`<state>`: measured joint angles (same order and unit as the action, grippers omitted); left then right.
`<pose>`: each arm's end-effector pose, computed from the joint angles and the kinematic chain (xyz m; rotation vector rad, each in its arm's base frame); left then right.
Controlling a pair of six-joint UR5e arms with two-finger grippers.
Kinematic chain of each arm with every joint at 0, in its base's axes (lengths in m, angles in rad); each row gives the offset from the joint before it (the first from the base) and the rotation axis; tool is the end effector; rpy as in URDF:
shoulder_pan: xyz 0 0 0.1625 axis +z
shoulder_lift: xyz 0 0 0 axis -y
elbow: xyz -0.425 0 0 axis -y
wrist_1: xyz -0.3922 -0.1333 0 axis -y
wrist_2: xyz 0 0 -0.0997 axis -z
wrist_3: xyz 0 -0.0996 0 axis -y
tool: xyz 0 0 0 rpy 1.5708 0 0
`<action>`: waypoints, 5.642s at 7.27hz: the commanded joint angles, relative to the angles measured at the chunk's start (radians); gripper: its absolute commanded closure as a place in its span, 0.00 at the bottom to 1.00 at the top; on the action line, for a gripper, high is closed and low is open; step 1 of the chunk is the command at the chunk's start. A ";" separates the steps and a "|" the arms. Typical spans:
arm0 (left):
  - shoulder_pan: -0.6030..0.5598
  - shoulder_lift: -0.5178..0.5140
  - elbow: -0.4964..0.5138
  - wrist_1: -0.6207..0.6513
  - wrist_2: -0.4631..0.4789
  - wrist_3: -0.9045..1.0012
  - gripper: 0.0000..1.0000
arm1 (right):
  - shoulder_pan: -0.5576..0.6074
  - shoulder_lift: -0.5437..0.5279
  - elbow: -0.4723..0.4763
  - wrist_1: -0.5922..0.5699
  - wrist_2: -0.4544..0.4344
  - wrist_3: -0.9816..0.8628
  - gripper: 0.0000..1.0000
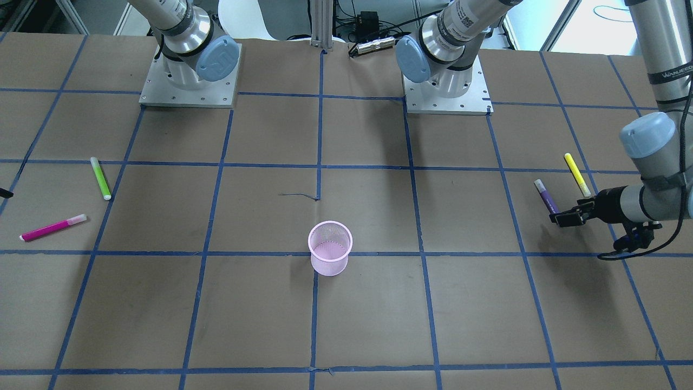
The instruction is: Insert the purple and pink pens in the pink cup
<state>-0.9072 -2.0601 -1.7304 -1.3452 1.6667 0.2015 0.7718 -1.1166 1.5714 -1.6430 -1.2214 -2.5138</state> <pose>0.2489 -0.5193 0.1693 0.6530 -2.9101 -0.6418 -0.3106 -0.5359 0.2481 -2.0135 1.8666 -0.5280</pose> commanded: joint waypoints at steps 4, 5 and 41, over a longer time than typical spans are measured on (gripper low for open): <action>-0.012 -0.023 0.000 -0.005 -0.001 0.010 0.49 | -0.003 0.132 0.001 -0.001 -0.121 -0.458 0.01; -0.012 -0.028 0.000 -0.009 -0.001 0.010 0.66 | -0.003 0.147 -0.007 -0.004 -0.121 -0.448 0.04; -0.303 0.279 0.075 -0.065 -0.110 -0.145 1.00 | 1.190 -0.015 -0.210 -0.150 -0.573 1.873 0.00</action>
<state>-1.2017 -1.7870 -1.6551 -1.4111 1.5568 0.0740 1.9950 -1.1233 1.3927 -1.8054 -1.7955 -0.6412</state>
